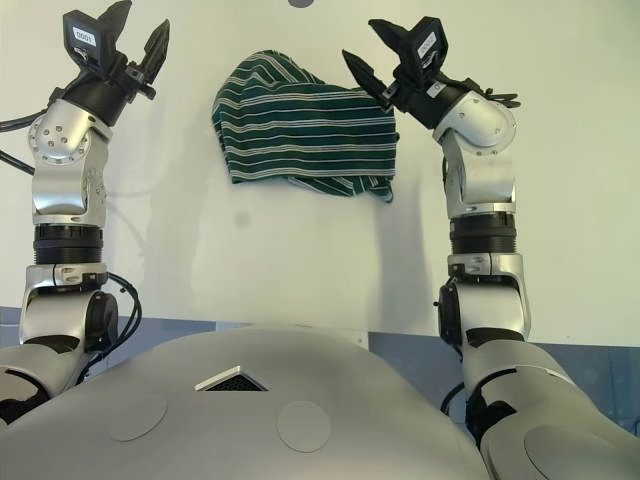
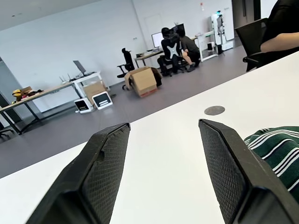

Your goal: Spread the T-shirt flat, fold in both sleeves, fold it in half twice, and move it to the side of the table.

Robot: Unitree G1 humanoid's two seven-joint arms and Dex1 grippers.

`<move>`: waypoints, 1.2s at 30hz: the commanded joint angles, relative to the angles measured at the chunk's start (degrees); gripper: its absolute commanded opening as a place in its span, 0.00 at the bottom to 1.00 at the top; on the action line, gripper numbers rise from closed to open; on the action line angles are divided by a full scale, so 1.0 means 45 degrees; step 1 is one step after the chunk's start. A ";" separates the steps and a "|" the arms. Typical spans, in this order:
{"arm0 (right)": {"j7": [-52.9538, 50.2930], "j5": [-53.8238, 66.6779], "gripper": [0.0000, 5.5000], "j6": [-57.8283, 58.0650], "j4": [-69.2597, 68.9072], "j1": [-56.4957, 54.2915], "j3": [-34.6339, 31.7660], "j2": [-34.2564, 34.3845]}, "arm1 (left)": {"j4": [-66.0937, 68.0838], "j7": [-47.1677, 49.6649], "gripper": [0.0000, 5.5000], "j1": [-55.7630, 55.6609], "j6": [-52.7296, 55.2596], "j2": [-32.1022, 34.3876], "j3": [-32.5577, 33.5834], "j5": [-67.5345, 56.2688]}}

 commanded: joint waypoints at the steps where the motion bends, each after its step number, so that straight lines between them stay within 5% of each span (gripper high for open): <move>1: -0.0450 -0.0035 0.47 0.0095 0.0184 -0.0199 -0.0342 -0.0082 | 0.0170 0.0167 0.49 -0.0164 0.0051 -0.0040 0.0129 0.0018; 14: 0.0893 -0.0628 0.47 0.0732 -0.1286 0.0466 0.1440 -0.0248 | 0.0351 0.0295 0.49 -0.0340 -0.0014 -0.0040 0.0240 0.0018; 24: 0.2837 -0.2631 0.47 0.1970 -0.2774 0.1202 0.5605 -0.0670 | 0.0505 0.0280 0.49 -0.0420 -0.0072 -0.0154 0.0042 0.0131; 36: 0.2448 -0.2923 0.09 0.2011 -0.2330 0.0879 0.5601 -0.0112 | 0.0558 0.0334 0.50 -0.0419 -0.0101 -0.0225 -0.0009 0.0192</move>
